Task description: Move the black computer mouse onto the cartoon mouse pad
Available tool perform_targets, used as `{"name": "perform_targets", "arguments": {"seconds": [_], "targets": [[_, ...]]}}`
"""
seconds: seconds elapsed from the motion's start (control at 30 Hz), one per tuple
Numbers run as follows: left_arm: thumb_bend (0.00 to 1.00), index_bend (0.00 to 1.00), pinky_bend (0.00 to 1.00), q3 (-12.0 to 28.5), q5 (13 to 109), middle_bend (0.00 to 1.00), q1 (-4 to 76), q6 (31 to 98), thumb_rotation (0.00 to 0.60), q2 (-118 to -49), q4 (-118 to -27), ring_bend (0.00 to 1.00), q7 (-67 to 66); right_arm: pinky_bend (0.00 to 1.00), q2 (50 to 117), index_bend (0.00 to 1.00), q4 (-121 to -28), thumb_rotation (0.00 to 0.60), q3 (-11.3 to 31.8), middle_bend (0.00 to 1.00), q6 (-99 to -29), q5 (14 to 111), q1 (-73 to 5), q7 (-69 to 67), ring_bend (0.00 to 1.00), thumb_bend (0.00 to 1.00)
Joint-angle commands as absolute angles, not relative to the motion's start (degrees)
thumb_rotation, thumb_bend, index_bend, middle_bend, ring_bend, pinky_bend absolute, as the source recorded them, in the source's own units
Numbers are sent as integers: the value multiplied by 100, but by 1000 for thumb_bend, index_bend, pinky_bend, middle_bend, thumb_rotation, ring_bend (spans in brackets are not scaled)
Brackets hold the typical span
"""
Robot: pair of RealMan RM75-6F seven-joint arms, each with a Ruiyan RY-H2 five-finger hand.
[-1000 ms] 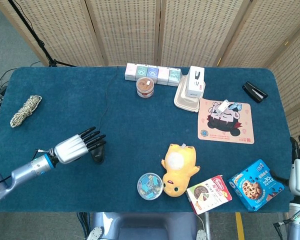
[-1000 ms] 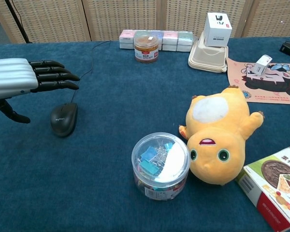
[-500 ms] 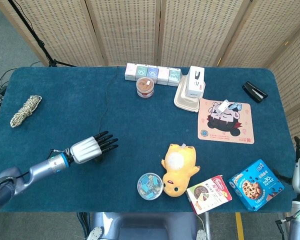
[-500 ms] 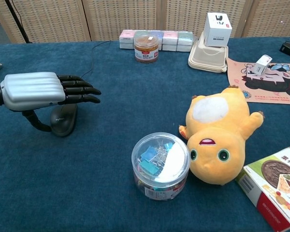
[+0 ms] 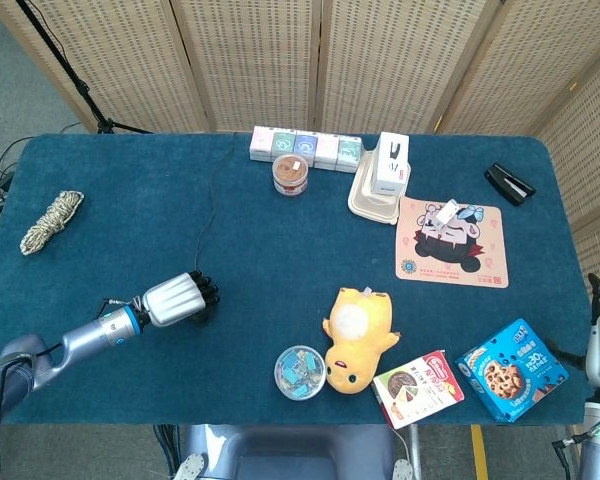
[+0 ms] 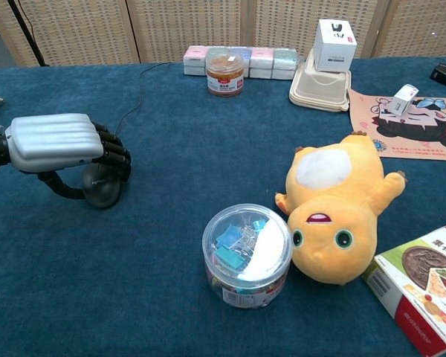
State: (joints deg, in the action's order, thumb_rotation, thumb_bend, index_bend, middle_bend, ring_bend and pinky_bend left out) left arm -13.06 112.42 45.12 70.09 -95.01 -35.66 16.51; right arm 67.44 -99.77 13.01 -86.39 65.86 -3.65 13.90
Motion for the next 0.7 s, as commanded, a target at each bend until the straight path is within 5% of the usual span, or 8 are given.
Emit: {"name": "perform_targets", "arguments": {"seconds": [0.03, 0.4, 0.7], "targets": [[315, 529, 403, -1280, 11196, 433, 4504, 7113, 600, -9502, -3554, 411, 1631, 0, 6742, 0, -9983, 600, 1302, 0, -8643, 6589, -370, 1393, 0, 0], [312, 533, 403, -863, 11007, 437, 4982, 7341, 600, -9357, -3766, 408, 1234, 0, 6736, 0, -9999, 600, 1274, 0, -8586, 6554, -392, 1387, 0, 0], [310, 533, 403, -262, 10807, 437, 6233, 6466, 600, -9662, -4016, 404, 841, 0, 6677, 0, -10019, 600, 1305, 0, -8564, 6467, -391, 1322, 0, 0]]}}
